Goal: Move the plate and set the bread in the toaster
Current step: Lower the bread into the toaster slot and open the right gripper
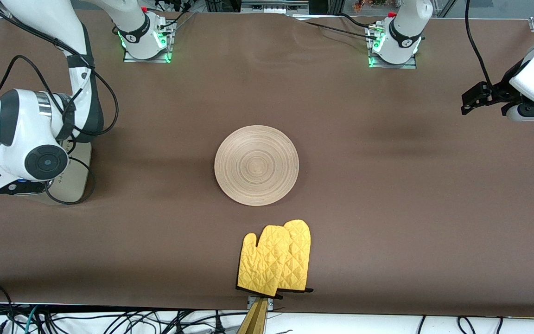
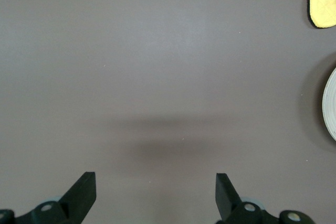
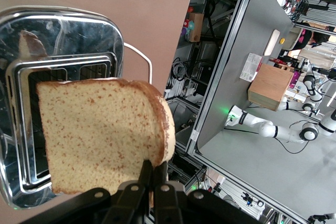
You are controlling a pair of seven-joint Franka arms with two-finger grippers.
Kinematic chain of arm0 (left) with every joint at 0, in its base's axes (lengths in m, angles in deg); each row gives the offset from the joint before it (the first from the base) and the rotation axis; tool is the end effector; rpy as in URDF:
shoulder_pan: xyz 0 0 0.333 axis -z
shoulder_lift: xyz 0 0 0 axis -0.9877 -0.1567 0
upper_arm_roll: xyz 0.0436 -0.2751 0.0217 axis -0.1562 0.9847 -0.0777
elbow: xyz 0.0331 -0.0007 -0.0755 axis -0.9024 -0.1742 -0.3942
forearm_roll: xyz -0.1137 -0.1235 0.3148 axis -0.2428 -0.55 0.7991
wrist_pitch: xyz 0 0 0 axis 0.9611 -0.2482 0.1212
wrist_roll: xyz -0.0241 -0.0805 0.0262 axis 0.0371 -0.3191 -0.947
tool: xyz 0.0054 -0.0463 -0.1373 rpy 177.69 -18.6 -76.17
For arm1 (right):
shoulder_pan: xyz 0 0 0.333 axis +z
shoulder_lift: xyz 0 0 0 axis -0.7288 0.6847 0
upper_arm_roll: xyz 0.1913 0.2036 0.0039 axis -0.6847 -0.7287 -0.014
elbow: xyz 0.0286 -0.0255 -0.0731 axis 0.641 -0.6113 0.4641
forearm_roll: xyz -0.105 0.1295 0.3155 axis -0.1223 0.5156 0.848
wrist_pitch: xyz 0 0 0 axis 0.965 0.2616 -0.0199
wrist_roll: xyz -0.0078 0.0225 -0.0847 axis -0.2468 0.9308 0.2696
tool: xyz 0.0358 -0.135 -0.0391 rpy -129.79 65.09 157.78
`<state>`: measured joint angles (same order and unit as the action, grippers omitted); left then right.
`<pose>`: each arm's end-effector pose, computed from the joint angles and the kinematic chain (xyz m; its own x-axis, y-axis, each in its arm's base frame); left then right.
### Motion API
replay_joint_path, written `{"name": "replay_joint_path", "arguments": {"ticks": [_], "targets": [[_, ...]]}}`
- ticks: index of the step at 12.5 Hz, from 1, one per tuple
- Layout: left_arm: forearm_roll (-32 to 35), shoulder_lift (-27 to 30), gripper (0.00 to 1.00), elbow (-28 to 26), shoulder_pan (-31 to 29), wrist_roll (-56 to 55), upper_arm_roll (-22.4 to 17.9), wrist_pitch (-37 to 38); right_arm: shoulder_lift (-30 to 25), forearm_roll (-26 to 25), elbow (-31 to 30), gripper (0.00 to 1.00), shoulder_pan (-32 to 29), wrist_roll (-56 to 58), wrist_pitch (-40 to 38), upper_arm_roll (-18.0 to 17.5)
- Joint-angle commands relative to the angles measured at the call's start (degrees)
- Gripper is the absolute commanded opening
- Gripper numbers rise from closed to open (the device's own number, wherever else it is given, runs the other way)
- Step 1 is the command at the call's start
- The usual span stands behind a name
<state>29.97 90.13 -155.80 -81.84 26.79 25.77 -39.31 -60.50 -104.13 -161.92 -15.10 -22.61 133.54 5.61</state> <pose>0.4948 -0.0131 0.5172 0.9990 0.0100 -0.0437 0.0093 -0.9998 -0.0164 0.5827 -0.0680 0.3736 0.9389 -0.1038 -0.3283 0.2182 -0.5583 0.8004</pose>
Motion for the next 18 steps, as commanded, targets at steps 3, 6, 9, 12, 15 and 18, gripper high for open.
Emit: {"name": "replay_joint_path", "arguments": {"ticks": [3,6,9,12,15,18], "targets": [[1.0,-1.1,1.0,1.8,0.2,-0.3,0.2,0.5,0.8,1.1,-0.7,0.0,-0.5,-0.3,1.5,0.0],[1.0,-1.1,1.0,1.8,0.2,-0.3,0.2,0.6,0.8,1.0,-0.7,1.0,-0.4,-0.3,1.2,0.0],[1.0,-1.1,1.0,1.9,0.2,-0.3,0.2,0.6,0.5,1.0,-0.5,1.0,0.3,-0.4,0.6,0.0],[1.0,-1.1,1.0,1.8,0.2,-0.3,0.2,0.6,-0.9,3.7,0.0,1.0,0.8,-0.6,-0.8,-0.1],[1.0,-1.1,1.0,1.9,0.2,-0.3,0.2,0.6,-4.9,15.5,3.5,1.0,0.8,-0.6,-5.8,0.1],[1.0,-1.1,1.0,1.8,0.2,-0.3,0.2,0.6,-12.3,30.2,3.2,1.0,0.1,0.7,-8.3,1.9]]}}
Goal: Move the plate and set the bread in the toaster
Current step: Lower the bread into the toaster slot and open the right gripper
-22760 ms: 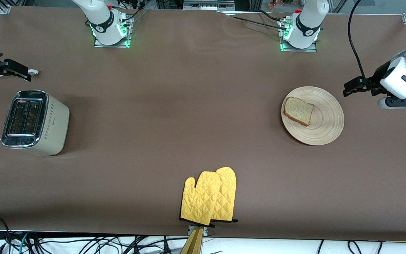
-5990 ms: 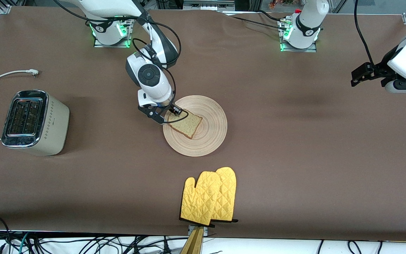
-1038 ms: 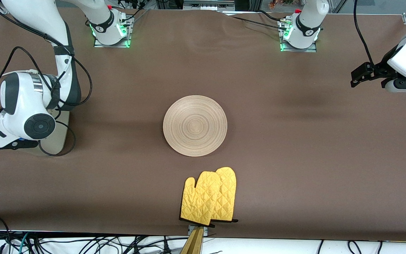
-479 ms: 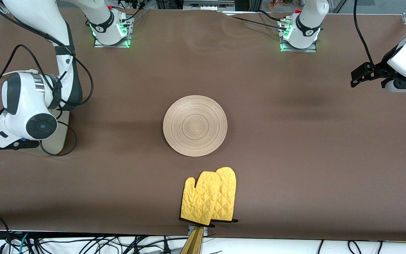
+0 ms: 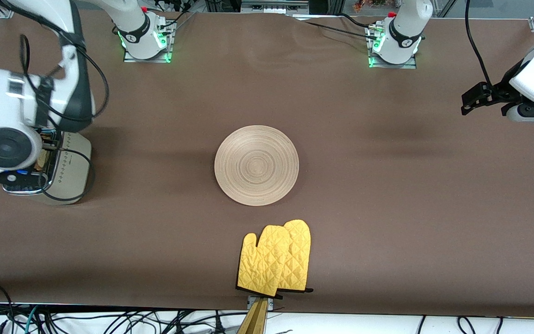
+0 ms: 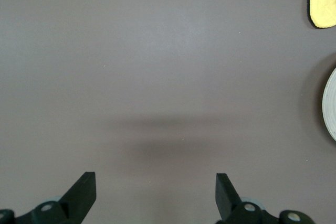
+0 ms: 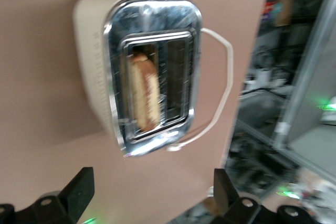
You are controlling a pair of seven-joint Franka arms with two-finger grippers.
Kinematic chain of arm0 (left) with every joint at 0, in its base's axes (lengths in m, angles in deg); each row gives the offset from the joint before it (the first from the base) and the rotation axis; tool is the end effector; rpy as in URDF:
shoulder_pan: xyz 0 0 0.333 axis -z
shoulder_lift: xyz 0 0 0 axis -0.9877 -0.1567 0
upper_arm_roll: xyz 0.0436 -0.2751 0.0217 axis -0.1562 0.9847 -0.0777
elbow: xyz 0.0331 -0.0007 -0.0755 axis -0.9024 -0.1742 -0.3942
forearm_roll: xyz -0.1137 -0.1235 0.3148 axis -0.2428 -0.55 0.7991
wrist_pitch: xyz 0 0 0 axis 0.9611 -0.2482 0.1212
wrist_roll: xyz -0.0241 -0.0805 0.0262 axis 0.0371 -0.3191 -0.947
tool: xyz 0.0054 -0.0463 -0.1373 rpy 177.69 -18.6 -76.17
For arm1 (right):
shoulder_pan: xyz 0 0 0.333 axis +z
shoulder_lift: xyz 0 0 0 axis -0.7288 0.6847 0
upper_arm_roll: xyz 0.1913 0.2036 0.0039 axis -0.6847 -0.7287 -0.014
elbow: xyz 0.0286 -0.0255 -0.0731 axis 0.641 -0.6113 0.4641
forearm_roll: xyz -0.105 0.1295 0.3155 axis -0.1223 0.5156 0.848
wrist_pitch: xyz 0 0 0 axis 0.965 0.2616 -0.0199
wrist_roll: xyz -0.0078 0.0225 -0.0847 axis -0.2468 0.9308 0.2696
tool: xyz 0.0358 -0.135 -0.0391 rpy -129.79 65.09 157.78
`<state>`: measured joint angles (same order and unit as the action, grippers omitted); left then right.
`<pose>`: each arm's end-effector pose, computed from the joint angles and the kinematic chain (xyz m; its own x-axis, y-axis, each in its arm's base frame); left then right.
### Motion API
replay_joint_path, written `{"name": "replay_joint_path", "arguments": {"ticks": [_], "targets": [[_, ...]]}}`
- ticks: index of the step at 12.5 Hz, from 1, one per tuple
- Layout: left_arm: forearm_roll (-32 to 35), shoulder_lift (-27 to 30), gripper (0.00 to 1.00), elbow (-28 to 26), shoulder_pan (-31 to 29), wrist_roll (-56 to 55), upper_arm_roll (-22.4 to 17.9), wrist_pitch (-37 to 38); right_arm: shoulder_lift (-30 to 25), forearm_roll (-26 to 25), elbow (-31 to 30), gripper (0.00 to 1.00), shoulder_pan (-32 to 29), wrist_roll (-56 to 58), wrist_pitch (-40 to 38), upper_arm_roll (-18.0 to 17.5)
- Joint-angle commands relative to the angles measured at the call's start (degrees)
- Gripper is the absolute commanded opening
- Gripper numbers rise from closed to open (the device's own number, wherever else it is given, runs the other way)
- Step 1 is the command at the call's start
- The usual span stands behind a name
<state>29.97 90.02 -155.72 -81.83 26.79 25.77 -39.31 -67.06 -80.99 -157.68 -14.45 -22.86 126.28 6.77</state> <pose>0.4953 -0.0132 0.5168 0.9990 0.0098 -0.0442 0.0091 -0.9998 -0.0163 0.5587 -0.0301 0.4170 0.9434 -0.1710 -0.2841 -0.0005 -0.8575 0.5144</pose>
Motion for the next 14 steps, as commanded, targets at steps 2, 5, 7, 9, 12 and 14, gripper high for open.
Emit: {"name": "replay_joint_path", "arguments": {"ticks": [2,5,7,9,12,14], "targets": [[1.0,-1.0,1.0,1.7,0.2,-0.3,0.2,0.6,-7.5,17.0,-0.8,1.0,-0.7,2.8,0.1,3.3],[1.0,-1.0,1.0,1.7,0.2,-0.3,0.2,0.6,-8.6,25.4,-1.1,1.0,-0.5,5.6,1.9,5.4],[1.0,-1.0,1.0,1.7,0.2,-0.3,0.2,0.6,-9.1,24.7,-1.2,1.0,-0.2,5.7,3.0,3.6],[1.0,-1.0,1.0,1.7,0.2,-0.3,0.2,0.6,-11.2,20.2,-1.6,1.0,-7.8,5.2,4.1,-7.2],[1.0,-0.9,1.0,1.7,0.2,-0.3,0.2,0.6,-15.4,17.8,-5.0,1.0,-25.2,4.9,6.3,-27.2],[1.0,-1.0,1.0,1.7,0.2,-0.3,0.2,0.6,-20.4,17.9,-12.1,1.0,-28.9,3.5,9.9,-30.2]]}}
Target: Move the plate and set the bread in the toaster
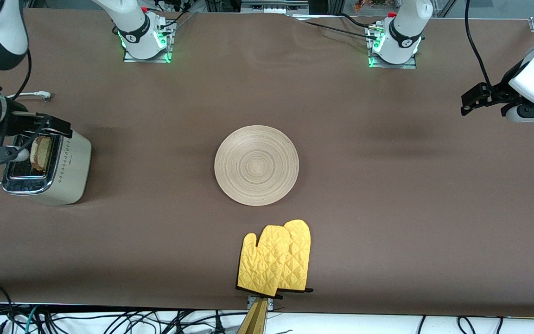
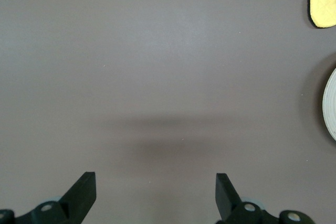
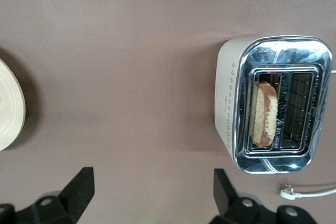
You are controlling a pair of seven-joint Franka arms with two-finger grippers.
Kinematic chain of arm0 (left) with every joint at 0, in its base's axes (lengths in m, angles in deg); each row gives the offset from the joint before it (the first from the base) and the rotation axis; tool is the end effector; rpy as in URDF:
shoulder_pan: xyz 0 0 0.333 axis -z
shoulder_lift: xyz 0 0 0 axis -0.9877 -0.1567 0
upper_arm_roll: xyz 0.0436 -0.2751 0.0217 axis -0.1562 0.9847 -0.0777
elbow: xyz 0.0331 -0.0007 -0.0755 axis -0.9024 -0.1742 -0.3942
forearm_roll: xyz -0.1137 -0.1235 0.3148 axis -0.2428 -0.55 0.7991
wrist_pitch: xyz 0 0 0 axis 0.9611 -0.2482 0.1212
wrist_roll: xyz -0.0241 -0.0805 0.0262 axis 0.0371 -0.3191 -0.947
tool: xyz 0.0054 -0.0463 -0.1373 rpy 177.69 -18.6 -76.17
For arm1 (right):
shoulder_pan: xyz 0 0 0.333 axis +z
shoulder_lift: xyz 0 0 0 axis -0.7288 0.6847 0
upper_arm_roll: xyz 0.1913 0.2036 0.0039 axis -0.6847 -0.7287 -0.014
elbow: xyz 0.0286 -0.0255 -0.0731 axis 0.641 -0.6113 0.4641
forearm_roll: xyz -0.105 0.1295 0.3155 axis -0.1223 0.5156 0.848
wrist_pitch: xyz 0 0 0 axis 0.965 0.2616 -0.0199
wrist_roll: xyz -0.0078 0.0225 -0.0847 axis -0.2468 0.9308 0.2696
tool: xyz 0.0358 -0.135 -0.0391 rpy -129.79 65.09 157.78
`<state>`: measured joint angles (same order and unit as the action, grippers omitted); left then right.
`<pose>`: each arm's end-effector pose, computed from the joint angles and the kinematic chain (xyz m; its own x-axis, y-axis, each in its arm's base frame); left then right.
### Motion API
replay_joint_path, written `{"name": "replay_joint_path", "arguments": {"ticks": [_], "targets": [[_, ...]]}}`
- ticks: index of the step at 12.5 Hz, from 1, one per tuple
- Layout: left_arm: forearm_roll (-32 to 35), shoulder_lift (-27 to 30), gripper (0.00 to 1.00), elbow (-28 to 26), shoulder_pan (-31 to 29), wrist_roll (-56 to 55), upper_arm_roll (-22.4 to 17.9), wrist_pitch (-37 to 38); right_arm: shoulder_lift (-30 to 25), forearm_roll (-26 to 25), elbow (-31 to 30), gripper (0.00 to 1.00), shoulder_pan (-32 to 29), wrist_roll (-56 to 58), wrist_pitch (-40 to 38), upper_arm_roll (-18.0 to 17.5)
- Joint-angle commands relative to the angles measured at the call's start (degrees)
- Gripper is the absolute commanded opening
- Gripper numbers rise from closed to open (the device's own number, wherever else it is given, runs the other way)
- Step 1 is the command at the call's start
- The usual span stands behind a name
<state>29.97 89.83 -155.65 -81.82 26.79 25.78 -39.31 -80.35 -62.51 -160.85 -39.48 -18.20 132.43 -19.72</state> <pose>0.4960 -0.0134 0.5157 0.9989 0.0095 -0.0463 0.0087 -0.9998 -0.0163 0.5480 0.0000 0.4792 0.9920 -0.0075 -0.1262 -0.0067 -1.0000 0.0069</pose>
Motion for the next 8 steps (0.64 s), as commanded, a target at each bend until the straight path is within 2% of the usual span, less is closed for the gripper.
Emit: {"name": "replay_joint_path", "arguments": {"ticks": [1,5,8], "targets": [[1.0,-0.8,1.0,1.7,0.2,-0.3,0.1,0.6,-10.1,-0.6,-12.9,1.0,-4.0,-1.2,6.3,-3.7],[1.0,-0.7,1.0,1.7,0.2,-0.3,0.1,0.6,-10.7,-0.2,-13.2,1.0,-5.5,-1.0,6.5,-3.9],[1.0,-0.7,1.0,1.8,0.2,-0.3,0.1,0.6,-10.4,-0.4,-12.0,1.0,-6.9,-1.1,5.2,-5.6]]}}
